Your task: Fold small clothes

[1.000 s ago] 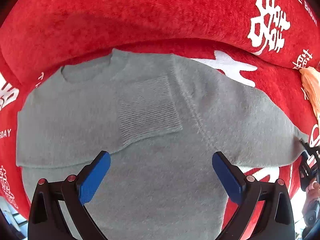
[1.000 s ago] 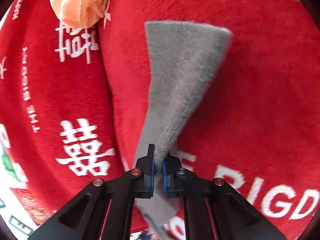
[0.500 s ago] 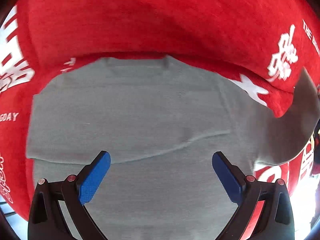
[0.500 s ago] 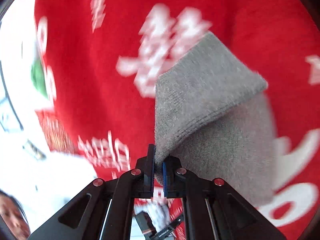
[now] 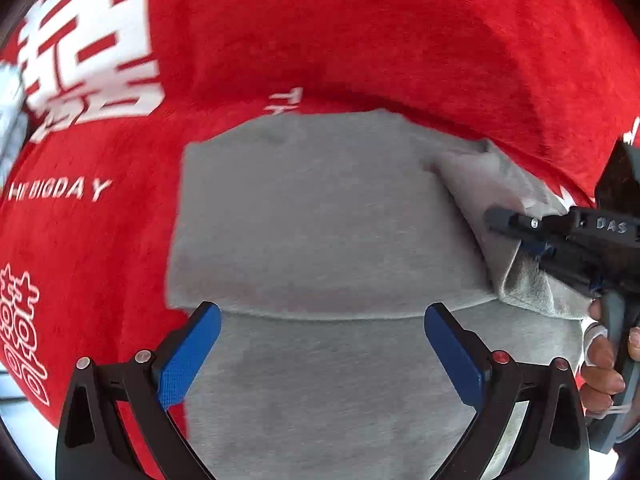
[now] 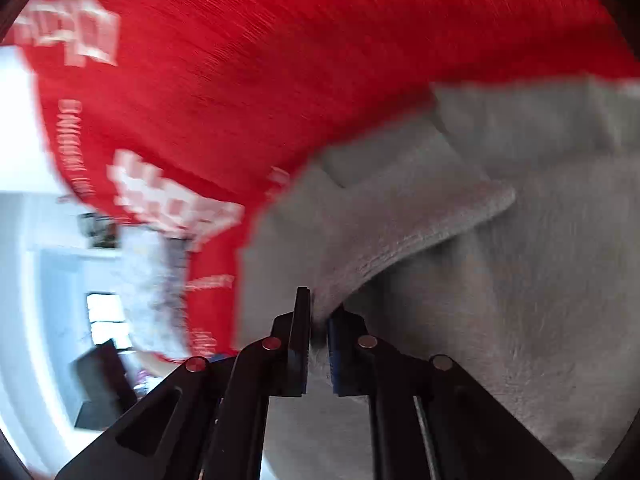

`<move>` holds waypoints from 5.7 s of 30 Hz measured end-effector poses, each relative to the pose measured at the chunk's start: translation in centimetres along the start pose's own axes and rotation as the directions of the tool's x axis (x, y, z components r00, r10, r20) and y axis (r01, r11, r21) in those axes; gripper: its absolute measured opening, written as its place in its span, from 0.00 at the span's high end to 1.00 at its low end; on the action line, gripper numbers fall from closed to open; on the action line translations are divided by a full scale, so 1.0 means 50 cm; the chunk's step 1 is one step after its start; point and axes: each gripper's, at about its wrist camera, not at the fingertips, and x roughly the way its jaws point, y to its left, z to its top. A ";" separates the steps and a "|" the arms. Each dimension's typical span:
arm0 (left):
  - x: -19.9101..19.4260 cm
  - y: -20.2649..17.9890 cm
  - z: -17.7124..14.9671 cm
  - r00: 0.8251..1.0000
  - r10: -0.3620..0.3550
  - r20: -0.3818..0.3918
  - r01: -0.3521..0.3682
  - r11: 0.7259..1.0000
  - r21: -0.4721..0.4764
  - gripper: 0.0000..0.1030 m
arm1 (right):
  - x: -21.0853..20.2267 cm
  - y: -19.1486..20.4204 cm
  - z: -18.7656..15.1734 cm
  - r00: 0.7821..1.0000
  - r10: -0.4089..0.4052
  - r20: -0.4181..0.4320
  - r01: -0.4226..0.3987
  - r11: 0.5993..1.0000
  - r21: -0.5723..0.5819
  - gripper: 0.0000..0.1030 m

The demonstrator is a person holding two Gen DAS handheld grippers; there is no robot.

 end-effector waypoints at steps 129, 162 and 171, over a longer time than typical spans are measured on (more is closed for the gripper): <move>0.028 -0.078 -0.070 0.973 0.172 -0.151 -0.165 0.985 0.059 0.19 | -0.336 -0.051 -0.196 0.881 -0.472 0.022 0.472 0.881 -0.033 0.50; -0.040 -0.064 -0.260 0.969 0.138 -0.207 -0.138 0.990 0.014 0.00 | -0.326 -0.075 -0.352 0.964 -0.213 -0.156 0.217 0.976 0.010 0.32; -0.054 0.016 -0.377 0.975 0.071 -0.212 -0.070 0.997 0.010 0.00 | -0.293 -0.094 -0.520 0.954 -0.189 -0.231 0.201 0.979 0.029 0.32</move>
